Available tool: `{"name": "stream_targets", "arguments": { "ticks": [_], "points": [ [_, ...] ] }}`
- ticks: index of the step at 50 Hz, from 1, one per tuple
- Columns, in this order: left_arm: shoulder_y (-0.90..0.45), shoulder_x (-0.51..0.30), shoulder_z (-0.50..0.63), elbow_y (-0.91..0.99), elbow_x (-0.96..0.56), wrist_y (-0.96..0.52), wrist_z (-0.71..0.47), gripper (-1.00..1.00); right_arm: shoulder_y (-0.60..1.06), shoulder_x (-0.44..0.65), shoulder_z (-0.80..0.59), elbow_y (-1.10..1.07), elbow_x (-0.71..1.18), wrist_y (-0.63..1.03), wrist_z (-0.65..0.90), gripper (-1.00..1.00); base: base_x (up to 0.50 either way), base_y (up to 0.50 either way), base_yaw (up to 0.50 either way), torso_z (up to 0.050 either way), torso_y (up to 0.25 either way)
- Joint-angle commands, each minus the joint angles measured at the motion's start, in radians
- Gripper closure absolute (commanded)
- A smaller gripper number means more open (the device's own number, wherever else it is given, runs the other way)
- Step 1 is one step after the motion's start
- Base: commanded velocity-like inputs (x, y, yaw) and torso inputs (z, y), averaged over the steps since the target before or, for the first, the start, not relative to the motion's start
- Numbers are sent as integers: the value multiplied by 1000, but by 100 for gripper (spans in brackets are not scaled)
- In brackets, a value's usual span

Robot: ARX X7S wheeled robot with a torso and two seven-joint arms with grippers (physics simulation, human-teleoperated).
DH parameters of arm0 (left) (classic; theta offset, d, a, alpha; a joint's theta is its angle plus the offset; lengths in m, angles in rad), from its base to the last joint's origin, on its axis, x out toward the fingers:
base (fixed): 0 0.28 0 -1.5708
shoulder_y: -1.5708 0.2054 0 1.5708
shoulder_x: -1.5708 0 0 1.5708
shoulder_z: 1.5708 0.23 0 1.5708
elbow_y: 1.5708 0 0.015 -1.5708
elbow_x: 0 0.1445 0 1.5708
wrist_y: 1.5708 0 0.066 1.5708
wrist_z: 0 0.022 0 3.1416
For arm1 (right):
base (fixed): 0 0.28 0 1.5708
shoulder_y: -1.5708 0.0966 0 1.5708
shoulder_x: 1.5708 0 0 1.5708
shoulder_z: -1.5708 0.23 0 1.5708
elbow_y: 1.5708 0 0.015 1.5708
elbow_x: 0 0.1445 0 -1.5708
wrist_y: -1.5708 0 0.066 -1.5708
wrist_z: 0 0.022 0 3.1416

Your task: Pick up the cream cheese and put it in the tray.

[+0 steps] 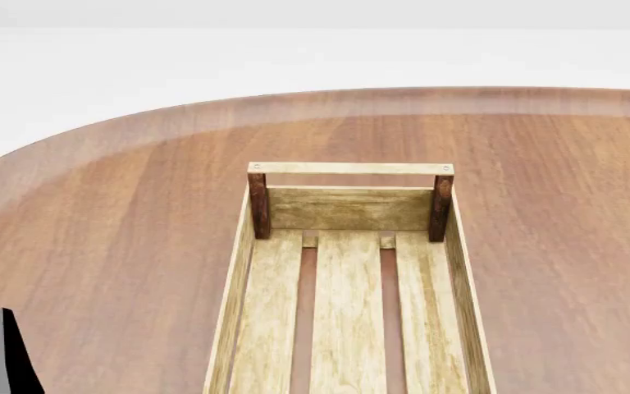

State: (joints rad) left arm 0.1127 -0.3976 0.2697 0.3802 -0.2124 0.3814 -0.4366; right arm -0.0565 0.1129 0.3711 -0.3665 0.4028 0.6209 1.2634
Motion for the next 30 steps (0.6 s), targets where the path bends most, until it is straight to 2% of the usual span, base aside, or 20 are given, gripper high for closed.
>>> {"name": "stream_targets", "arguments": {
  "ticks": [1, 30],
  "points": [
    [0, -1, 3, -3, 0, 4, -1, -100, 9, 9, 3, 36, 12, -6, -6, -100, 0, 0, 0, 0, 0],
    [-6, -7, 10, 4, 0, -6, -8, -100, 35, 39, 44, 123, 64, -37, -50, -100, 0, 0, 0, 0, 0]
  ]
}}
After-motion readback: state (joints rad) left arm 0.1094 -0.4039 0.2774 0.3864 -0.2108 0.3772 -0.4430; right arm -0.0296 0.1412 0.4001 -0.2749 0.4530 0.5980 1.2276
